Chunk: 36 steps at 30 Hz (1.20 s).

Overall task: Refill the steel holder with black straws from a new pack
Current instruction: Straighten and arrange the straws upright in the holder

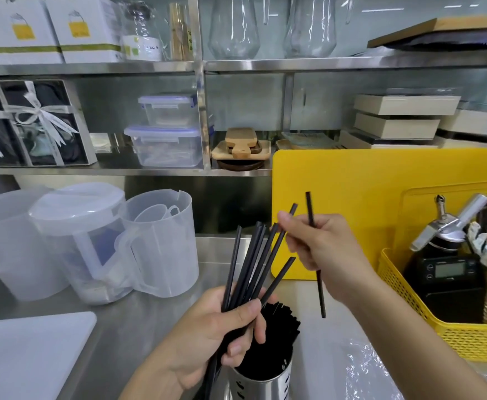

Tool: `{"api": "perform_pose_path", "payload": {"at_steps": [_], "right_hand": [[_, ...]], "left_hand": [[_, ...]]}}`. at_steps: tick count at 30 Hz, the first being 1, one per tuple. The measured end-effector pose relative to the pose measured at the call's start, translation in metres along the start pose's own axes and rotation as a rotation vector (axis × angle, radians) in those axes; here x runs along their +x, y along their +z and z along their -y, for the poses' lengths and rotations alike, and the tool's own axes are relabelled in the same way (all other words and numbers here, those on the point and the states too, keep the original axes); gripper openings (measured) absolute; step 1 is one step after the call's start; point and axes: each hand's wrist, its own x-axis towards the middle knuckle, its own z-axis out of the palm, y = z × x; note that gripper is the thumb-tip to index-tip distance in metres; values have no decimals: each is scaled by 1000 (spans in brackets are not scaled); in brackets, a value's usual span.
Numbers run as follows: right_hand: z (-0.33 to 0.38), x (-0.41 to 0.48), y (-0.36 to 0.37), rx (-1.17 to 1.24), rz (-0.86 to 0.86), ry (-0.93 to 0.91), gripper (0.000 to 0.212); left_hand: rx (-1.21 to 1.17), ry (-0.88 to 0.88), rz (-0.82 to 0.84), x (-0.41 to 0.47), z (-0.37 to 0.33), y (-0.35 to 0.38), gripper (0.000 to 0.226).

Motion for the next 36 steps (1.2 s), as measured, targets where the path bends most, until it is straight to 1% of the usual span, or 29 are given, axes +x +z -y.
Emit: {"api": "perform_pose_path", "payload": {"at_steps": [2,4,6,7,8,9,10,12,13,14,16,18,19,20,22,23,25,28,31,34,36], "right_hand": [[3,3,-8,98,-81,-17,30],[7,5,-18,251,-155,-100,24],[12,5,-29,373,-269,-283,23],[12,4,-32,354,-325,-409,22],[11,2,-34,258,-369,-550,20],[7,-1,-34,90,-388,-704,18],[1,-4,-31,-128,-369,-861,17],[-17,-15,-22,-576,-201,-1111,18],[-29,-19,-17,-752,-97,-1187,18],[-40,-23,-11,-875,-6,-1227,18],[-60,-31,-1,-1018,124,-1278,16],[-75,-37,7,-1082,225,-1335,15],[-80,-40,9,-1089,268,-1351,14],[-82,-40,11,-1085,303,-1358,14],[-85,-39,11,-1075,352,-1354,14],[-86,-38,10,-1079,381,-1340,16],[-87,-37,8,-1097,425,-1290,21],[-84,-36,4,-1074,403,-1218,33],[-84,-33,2,-1126,350,-1268,44],[-88,-33,4,-1182,240,-1298,39],[-94,-33,7,-1158,226,-1297,37]], "left_hand": [[18,-30,1,-1,1,-4,25],[35,-76,-27,0,3,-10,23],[32,-124,-77,1,5,-15,22],[3,-140,-120,2,6,-16,22],[-43,-148,-173,4,8,-17,22],[-95,-148,-223,7,7,-17,21],[-141,-142,-266,10,7,-16,17],[-224,-125,-316,16,2,-12,11],[-265,-117,-325,19,0,-9,12],[-290,-110,-337,23,-3,-7,14],[-305,-107,-340,29,-7,-5,21],[-342,-117,-276,33,-11,-2,37],[-367,-113,-249,33,-12,-1,40],[-391,-99,-236,33,-14,0,37],[-403,-61,-248,34,-15,-1,23],[-401,-50,-254,34,-14,-2,19],[-420,-62,-256,34,-12,-6,18],[-432,-99,-268,34,-9,-13,15],[-375,-138,-274,34,-8,-18,13],[-331,-183,-258,34,-6,-19,14],[-297,-217,-201,36,-4,-18,18]]}}
